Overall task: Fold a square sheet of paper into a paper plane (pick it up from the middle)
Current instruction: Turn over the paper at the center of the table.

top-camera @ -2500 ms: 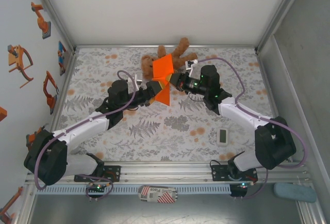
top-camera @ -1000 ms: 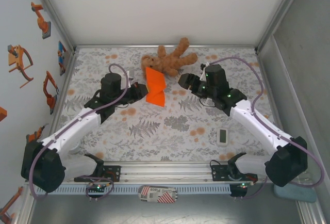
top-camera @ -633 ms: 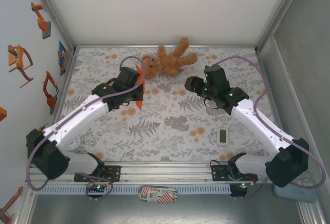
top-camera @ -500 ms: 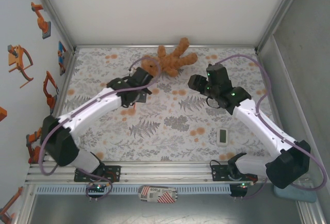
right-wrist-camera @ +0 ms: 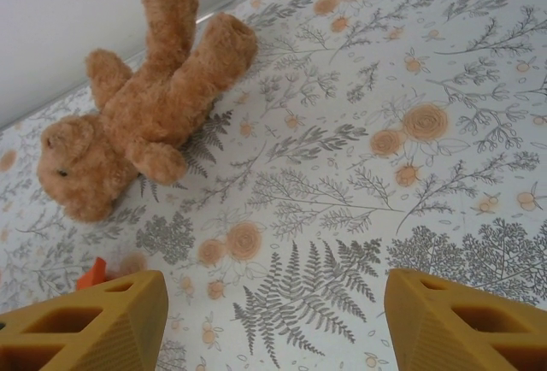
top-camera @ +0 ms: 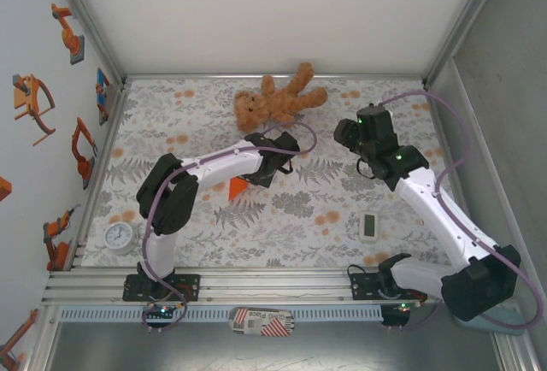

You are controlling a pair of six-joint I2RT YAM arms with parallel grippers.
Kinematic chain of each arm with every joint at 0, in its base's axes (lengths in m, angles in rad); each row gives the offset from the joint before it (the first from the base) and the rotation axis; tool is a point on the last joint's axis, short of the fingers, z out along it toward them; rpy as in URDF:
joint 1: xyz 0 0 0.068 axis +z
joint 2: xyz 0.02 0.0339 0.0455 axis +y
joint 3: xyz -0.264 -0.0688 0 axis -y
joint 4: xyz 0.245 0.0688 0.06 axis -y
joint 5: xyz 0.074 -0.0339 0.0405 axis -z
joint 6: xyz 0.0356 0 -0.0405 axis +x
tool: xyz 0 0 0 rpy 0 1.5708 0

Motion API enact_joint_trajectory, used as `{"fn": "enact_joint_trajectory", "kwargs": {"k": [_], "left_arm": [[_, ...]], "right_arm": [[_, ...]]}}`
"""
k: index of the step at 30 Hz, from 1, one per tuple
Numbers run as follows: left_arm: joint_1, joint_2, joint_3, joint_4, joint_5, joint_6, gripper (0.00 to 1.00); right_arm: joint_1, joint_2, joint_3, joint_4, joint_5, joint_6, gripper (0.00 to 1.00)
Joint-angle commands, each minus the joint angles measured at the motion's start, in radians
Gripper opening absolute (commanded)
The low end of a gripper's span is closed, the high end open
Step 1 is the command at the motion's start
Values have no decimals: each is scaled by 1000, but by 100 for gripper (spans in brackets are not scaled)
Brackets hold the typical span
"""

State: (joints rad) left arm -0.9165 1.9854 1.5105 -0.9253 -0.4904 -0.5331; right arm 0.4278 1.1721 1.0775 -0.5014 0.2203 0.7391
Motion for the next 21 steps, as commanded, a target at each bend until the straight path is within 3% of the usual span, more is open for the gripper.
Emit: {"fn": "enact_joint_trajectory", "kwargs": {"k": [1, 9, 14, 17, 21], "left_arm": [[-5, -9, -7, 110, 206, -13, 18], [34, -178, -174, 374, 493, -76, 51], [101, -356, -318, 489, 611, -129, 61], [147, -468, -408, 536, 644, -157, 68], [198, -595, -495, 521, 591, -167, 75]], "right_arm": [[-7, -27, -23, -43, 28, -4, 67], [-10, -66, -43, -94, -47, 12, 67], [-9, -28, -65, -59, -181, 25, 66], [13, 37, -76, -4, -264, 36, 61], [100, 144, -73, 102, -314, 71, 59]]}}
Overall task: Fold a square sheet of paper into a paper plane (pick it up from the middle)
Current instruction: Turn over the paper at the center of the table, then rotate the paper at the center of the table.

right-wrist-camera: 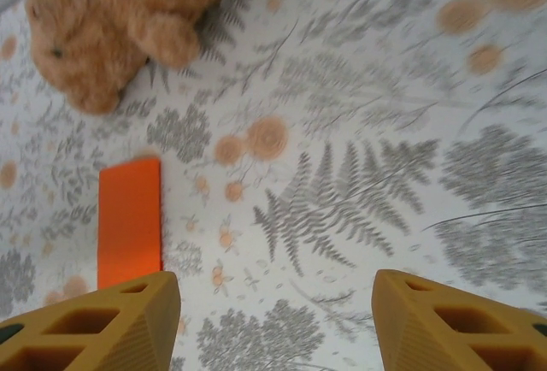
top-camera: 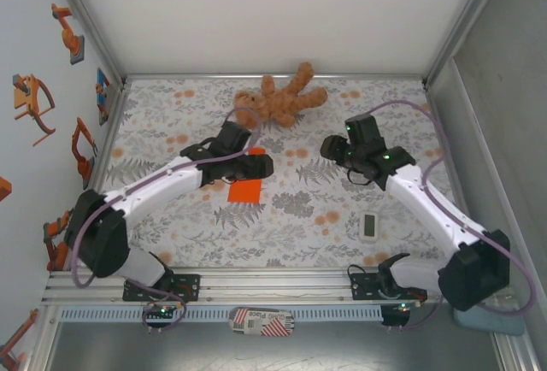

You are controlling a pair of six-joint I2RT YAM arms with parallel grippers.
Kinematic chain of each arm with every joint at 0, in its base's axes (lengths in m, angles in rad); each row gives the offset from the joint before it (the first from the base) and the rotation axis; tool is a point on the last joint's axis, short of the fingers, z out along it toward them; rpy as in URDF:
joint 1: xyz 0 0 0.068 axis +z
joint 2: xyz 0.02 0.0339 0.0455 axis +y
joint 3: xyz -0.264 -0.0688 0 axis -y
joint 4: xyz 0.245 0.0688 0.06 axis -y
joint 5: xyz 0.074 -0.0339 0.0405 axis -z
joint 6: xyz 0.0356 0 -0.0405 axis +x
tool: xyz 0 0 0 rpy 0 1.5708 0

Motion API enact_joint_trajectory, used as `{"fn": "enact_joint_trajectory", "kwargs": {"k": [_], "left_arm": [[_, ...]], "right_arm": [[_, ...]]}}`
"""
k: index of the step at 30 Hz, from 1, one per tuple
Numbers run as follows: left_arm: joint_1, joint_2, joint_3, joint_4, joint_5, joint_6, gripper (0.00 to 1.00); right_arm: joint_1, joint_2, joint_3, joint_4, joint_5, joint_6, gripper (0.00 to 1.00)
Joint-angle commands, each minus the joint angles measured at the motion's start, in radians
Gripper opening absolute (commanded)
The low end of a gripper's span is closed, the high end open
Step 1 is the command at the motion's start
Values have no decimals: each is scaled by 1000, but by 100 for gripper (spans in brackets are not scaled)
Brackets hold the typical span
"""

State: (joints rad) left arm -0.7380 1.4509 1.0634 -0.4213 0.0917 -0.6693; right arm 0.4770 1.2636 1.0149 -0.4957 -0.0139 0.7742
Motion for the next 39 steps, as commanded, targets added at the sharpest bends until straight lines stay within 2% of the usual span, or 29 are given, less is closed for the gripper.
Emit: {"fn": "enact_joint_trajectory", "kwargs": {"k": [1, 8, 10, 15, 20, 30, 35, 39], "left_arm": [[37, -92, -70, 7, -10, -35, 78], [208, -308, -251, -23, -56, -75, 95], [253, -345, -281, -29, -56, -74, 99], [338, -397, -317, -33, -45, -69, 98], [373, -390, -325, -10, -8, -73, 97], [377, -324, -317, 33, 52, -80, 96], [377, -293, -312, 44, 90, -79, 96], [377, -279, -319, 66, 130, -78, 96]], "right_arm": [[83, 85, -8, 136, -88, 48, 58], [253, 375, 67, 380, -188, 148, 43], [286, 442, 97, 413, -199, 168, 42], [318, 581, 165, 470, -271, 209, 40], [354, 696, 248, 476, -319, 217, 38], [357, 760, 267, 412, -306, 163, 38], [350, 750, 243, 328, -282, 64, 38], [346, 688, 159, 313, -232, -83, 37]]}}
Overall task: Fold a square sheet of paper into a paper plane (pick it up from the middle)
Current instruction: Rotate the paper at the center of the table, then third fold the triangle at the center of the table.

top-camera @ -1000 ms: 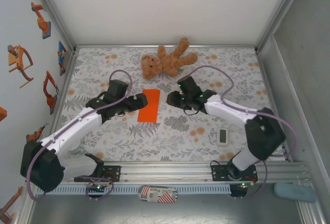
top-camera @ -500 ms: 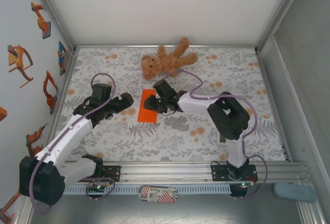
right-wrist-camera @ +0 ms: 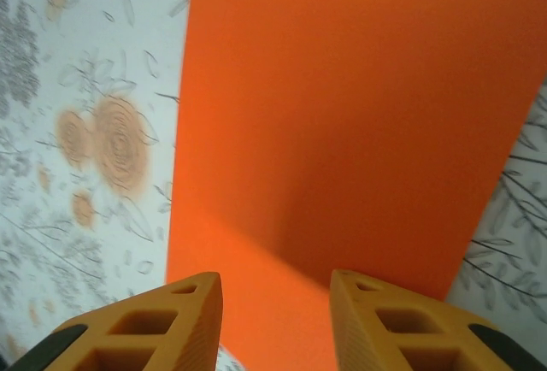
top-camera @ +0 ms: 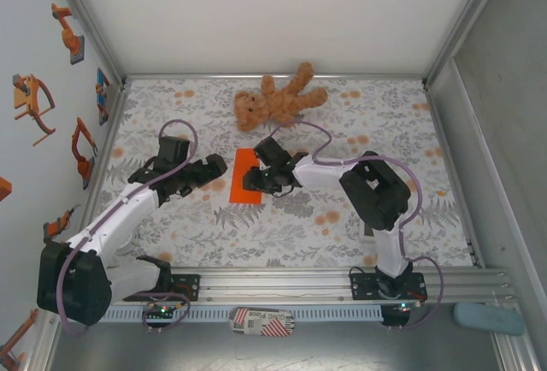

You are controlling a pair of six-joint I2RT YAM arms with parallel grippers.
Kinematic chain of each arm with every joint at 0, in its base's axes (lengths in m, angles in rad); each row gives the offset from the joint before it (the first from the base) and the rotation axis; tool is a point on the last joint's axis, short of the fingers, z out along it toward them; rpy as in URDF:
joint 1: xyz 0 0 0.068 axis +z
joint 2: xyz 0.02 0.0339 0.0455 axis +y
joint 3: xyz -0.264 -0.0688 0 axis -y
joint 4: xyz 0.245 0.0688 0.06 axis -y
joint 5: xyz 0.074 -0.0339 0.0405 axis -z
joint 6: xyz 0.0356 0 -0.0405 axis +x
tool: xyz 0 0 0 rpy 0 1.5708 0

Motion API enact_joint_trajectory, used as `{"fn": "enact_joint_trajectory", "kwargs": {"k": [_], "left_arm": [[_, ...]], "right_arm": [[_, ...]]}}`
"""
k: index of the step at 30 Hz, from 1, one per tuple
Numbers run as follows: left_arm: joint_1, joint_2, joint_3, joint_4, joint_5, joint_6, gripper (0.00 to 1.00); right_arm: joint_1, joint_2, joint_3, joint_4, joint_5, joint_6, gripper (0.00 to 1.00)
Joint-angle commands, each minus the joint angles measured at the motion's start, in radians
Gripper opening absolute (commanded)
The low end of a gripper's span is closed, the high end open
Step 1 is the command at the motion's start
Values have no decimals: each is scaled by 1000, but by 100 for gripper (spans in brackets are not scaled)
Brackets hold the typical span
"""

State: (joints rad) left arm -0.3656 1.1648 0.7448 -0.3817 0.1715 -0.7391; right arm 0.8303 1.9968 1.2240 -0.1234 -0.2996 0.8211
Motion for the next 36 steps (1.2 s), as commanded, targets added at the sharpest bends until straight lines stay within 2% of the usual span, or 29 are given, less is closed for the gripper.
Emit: {"fn": "enact_joint_trajectory", "kwargs": {"k": [1, 5, 8, 15, 24, 31, 36], "left_arm": [[5, 14, -5, 34, 63, -8, 96], [5, 26, -16, 70, 92, -15, 96], [3, 36, -22, 95, 113, -25, 96], [-8, 55, -51, 147, 172, -84, 96], [-82, 95, -95, 225, 198, -166, 100], [-142, 162, -86, 249, 179, -199, 87], [-155, 226, -76, 282, 205, -220, 70]], "right_arm": [[-12, -63, -66, -75, 71, -168, 37], [-25, -128, -112, -105, 109, -264, 37], [-27, -175, -119, -76, 73, -272, 37], [-30, -311, -239, 156, 124, 11, 38], [-47, -190, -197, 149, 82, 101, 34], [-59, -141, -190, 140, 73, 108, 34], [-71, -111, -211, 158, 50, 137, 34]]}}
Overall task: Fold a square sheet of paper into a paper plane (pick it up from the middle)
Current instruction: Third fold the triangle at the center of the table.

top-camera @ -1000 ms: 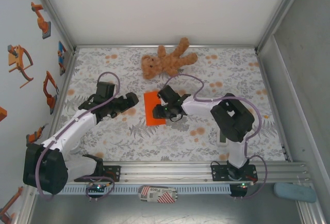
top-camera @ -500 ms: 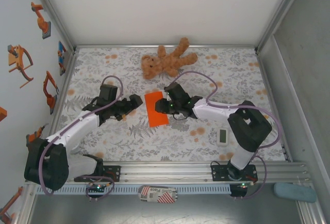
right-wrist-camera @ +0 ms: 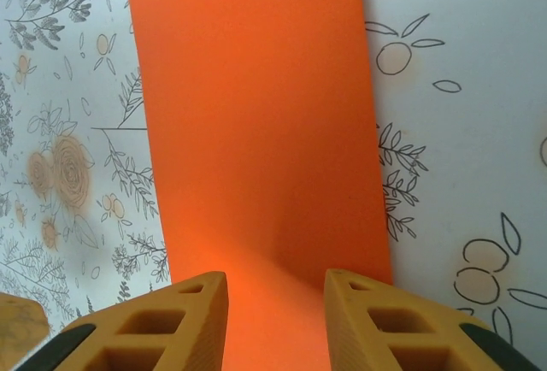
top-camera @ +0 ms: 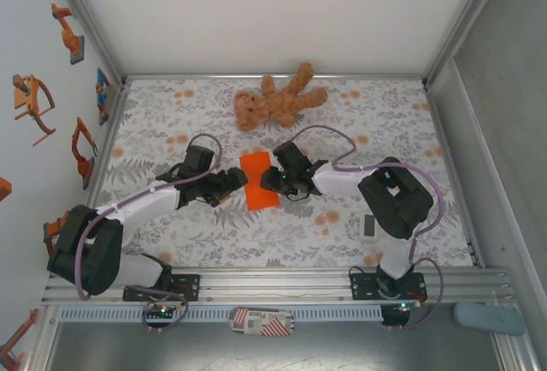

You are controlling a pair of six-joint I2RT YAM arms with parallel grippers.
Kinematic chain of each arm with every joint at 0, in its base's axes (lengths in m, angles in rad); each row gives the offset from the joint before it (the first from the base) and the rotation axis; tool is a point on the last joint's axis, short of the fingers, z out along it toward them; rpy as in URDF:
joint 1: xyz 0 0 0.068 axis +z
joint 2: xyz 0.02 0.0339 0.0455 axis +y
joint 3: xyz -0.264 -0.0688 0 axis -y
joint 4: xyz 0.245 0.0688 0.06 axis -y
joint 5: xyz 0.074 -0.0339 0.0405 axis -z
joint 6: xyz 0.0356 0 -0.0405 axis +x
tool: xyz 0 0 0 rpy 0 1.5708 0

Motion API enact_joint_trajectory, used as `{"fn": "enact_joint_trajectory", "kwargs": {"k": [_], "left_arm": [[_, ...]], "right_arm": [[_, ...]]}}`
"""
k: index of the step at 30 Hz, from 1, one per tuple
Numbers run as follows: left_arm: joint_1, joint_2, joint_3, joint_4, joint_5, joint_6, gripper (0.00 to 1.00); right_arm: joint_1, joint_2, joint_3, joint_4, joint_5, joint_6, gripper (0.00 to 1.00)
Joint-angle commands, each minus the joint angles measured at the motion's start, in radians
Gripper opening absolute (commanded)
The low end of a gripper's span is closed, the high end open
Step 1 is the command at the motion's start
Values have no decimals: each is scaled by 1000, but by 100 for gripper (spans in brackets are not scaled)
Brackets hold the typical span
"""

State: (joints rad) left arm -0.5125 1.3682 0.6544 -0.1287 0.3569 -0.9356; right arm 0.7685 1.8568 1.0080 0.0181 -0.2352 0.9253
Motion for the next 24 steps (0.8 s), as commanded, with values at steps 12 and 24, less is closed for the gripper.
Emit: {"fn": "enact_joint_trajectory", "kwargs": {"k": [12, 24], "left_arm": [[-58, 135, 30, 39, 10, -41, 35], [-66, 195, 80, 20, 26, 3, 33]], "right_arm": [[-15, 45, -55, 37, -49, 84, 34], [-21, 34, -71, 42, -47, 83, 33]]}}
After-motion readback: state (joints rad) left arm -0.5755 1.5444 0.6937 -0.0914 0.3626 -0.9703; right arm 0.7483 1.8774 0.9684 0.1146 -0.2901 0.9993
